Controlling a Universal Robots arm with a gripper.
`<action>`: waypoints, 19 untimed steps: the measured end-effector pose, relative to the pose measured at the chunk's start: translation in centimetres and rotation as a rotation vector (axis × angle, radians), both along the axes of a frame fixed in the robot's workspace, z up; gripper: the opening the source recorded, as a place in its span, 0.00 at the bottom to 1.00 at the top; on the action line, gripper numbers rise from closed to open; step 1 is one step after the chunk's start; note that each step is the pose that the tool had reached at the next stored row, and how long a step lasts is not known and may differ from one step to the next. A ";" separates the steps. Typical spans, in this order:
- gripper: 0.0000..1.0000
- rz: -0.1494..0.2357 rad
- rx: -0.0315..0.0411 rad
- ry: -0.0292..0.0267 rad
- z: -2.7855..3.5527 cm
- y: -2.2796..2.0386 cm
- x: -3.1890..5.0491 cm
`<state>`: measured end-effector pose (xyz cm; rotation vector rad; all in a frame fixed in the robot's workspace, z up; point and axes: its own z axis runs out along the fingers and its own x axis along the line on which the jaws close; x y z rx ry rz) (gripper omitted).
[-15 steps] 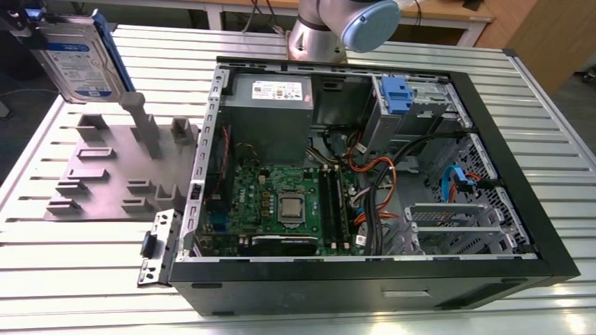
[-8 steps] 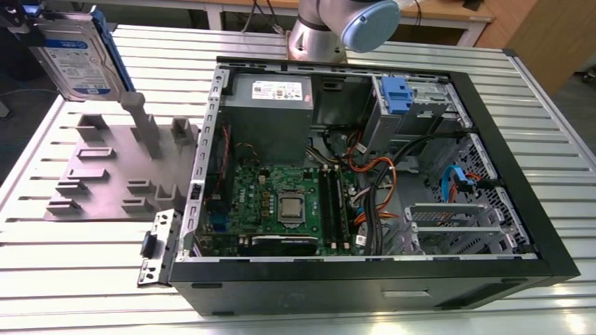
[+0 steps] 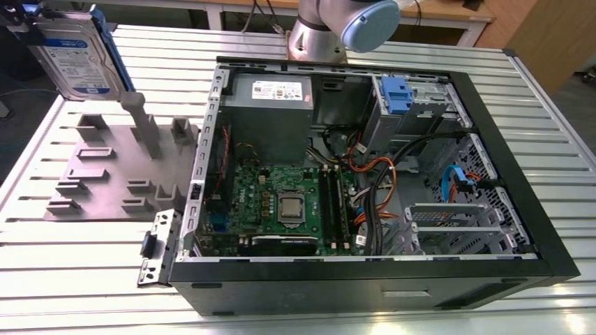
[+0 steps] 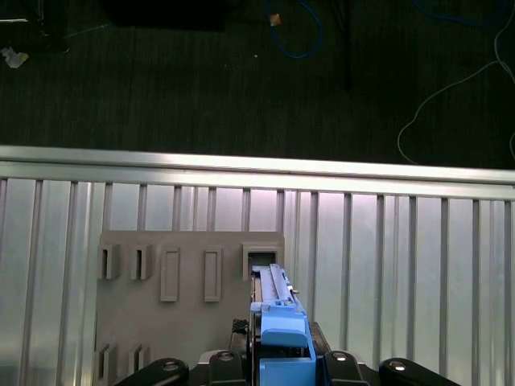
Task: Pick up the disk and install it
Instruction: 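Pick up the disk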
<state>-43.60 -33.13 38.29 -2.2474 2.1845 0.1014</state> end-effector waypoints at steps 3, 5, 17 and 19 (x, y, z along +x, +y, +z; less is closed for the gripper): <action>0.37 0.000 0.0001 -0.0002 0.07 0.00 0.00; 0.37 0.000 0.0001 -0.0001 0.12 0.00 0.00; 0.37 0.000 0.0001 -0.0001 0.51 0.00 0.00; 0.37 0.000 0.0001 -0.0002 0.57 0.00 0.00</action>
